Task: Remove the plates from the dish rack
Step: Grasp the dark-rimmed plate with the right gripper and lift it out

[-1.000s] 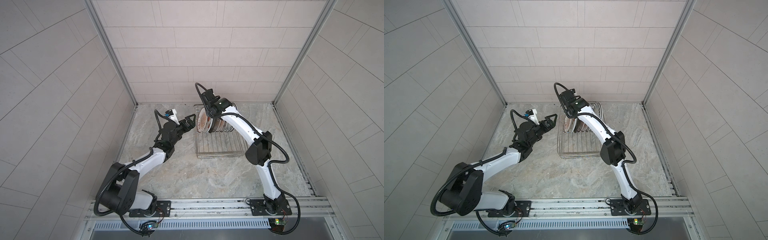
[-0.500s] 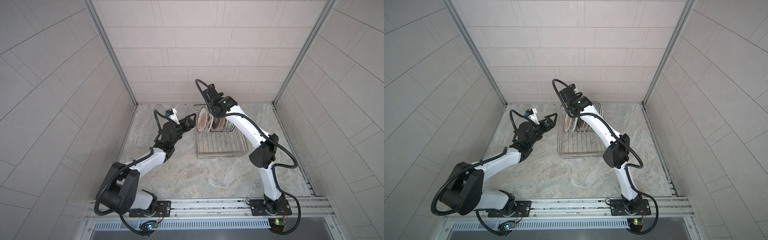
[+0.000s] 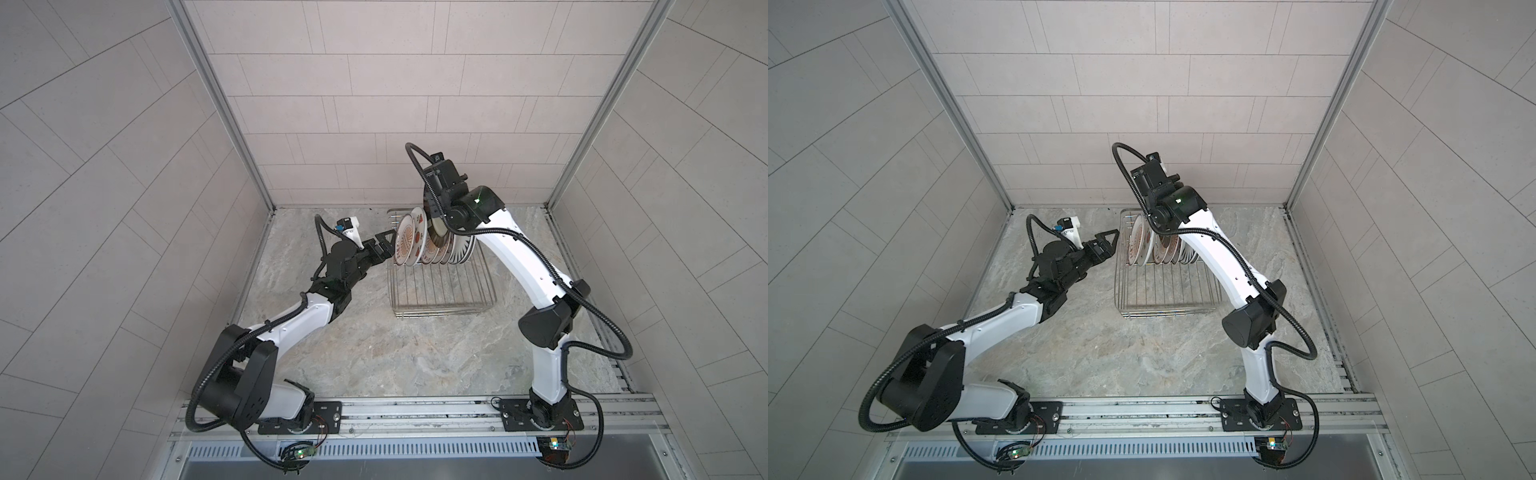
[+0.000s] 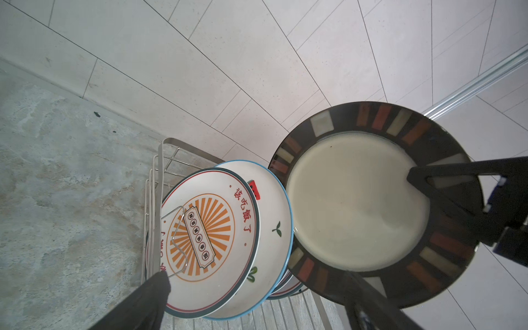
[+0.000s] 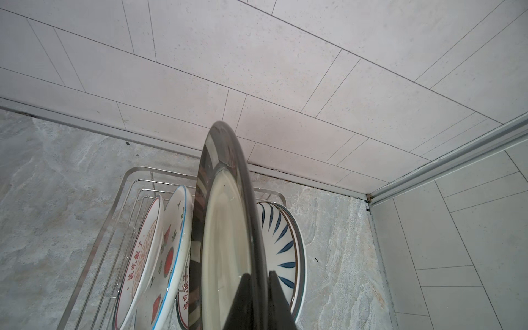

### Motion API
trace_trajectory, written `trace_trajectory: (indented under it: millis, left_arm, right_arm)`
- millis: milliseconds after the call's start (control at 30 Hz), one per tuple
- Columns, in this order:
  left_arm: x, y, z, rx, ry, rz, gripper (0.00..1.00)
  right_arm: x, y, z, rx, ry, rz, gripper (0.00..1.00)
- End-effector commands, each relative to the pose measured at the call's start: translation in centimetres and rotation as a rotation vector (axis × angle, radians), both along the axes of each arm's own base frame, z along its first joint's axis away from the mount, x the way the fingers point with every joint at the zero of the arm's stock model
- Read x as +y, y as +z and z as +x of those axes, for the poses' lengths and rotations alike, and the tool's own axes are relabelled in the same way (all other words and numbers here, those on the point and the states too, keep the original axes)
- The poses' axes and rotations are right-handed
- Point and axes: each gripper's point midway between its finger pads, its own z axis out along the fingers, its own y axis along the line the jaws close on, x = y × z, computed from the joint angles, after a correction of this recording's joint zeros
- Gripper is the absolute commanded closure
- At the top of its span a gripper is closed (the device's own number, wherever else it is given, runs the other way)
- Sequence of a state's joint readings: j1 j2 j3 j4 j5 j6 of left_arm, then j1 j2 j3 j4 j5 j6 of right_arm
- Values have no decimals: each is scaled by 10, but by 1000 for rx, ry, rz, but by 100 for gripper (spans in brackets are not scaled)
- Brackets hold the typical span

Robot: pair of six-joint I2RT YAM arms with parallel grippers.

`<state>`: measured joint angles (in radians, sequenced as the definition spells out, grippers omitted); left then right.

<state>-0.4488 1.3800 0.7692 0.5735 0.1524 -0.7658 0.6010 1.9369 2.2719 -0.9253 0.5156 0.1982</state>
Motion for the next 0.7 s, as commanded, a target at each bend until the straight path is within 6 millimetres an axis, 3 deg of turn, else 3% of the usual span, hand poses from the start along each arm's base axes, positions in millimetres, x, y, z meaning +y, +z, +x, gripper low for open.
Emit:
trace_trajectory:
  millis: [0, 300, 400, 567, 667]
  left_arm:
    - [-2, 26, -7, -61, -6, 74, 0]
    - [-10, 32, -21, -76, -47, 134, 0]
    - [-15, 33, -30, -81, -68, 234, 0]
    - [-26, 34, -40, -72, -144, 196, 0]
    - [-34, 31, -46, -59, -193, 150, 0]
  right_arm:
    - [-11, 70, -18, -189, 33, 172, 100]
    - [-31, 83, -46, -220, 175, 436, 100]
    - [-43, 77, -51, -207, 248, 617, 100]
    - [-72, 65, -69, -225, 251, 744, 100]
    - [-78, 59, -81, -224, 297, 857, 100]
